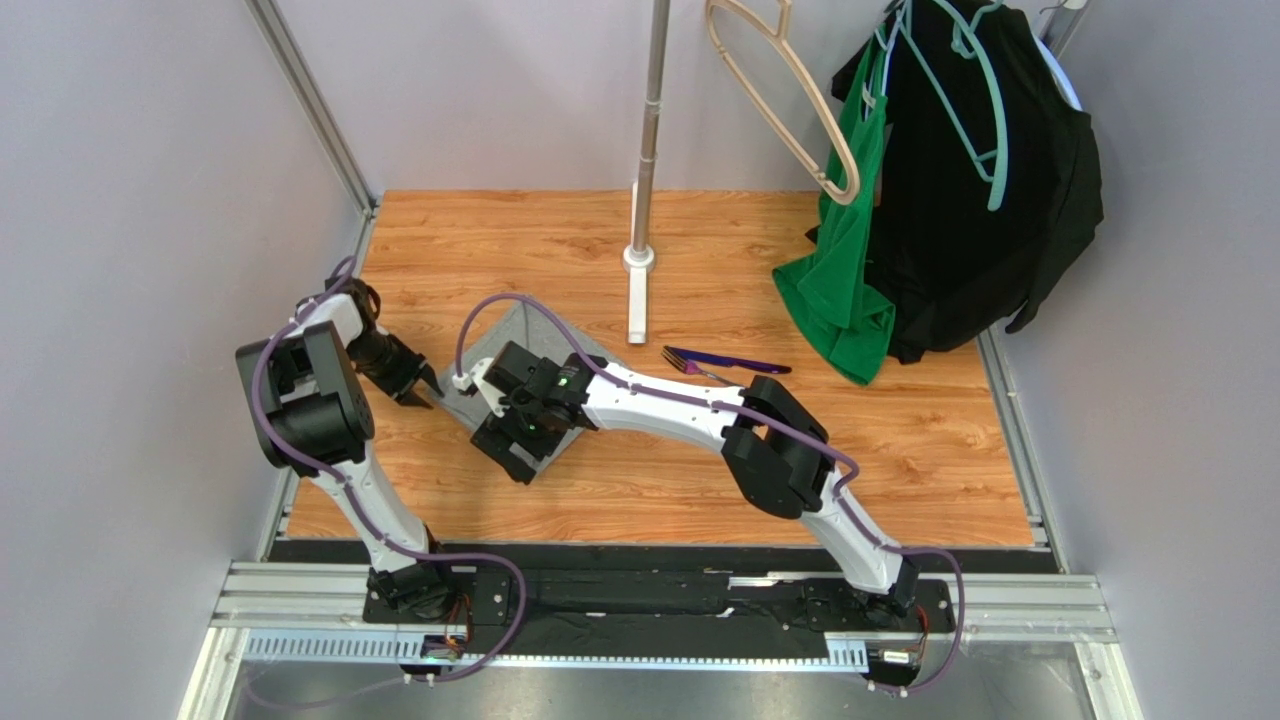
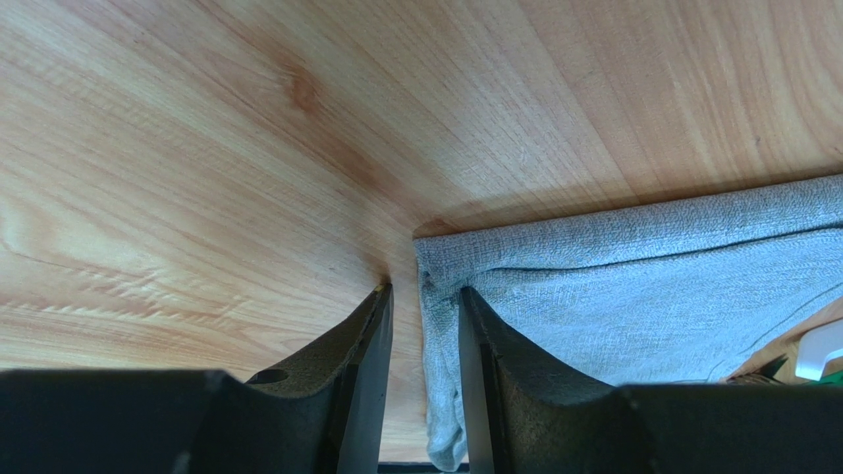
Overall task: Fold the napkin into a case and place the utensils inside
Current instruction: Rotate the upper triangle-folded napkin at the center of the board.
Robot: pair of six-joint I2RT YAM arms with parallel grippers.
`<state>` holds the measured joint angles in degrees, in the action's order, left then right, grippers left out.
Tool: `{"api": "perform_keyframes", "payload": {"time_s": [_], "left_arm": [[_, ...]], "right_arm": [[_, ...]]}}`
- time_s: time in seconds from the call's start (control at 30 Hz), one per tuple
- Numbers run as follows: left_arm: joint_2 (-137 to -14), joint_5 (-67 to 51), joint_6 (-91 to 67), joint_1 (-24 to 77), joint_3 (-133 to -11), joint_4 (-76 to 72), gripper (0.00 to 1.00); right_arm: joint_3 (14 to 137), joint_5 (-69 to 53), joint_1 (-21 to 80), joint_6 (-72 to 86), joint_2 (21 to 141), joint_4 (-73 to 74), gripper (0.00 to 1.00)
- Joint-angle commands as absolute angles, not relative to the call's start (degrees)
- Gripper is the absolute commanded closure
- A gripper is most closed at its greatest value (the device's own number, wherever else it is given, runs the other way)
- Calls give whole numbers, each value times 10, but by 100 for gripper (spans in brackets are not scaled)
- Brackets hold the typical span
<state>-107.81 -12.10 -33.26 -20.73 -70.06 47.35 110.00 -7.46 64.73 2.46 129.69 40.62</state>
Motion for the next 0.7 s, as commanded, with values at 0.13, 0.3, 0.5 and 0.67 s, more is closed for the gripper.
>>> {"api": "perform_keyframes", "payload": {"time_s": [0.13, 0.3, 0.5, 0.67], "left_arm": [[-1068, -116, -337, -222, -678, 491, 60], [-1030, -137, -350, -239, -622, 476, 60], [-1006, -149, -345, -245, -599, 475, 60], [-999, -167, -343, -246, -582, 457, 60]], "right_arm": [[1063, -96, 597, 77, 1267, 372, 12], [972, -161, 520, 173, 1234, 284, 12], [952, -223, 497, 157, 1230, 269, 12], [953, -238, 497, 141, 1217, 271, 14]]}}
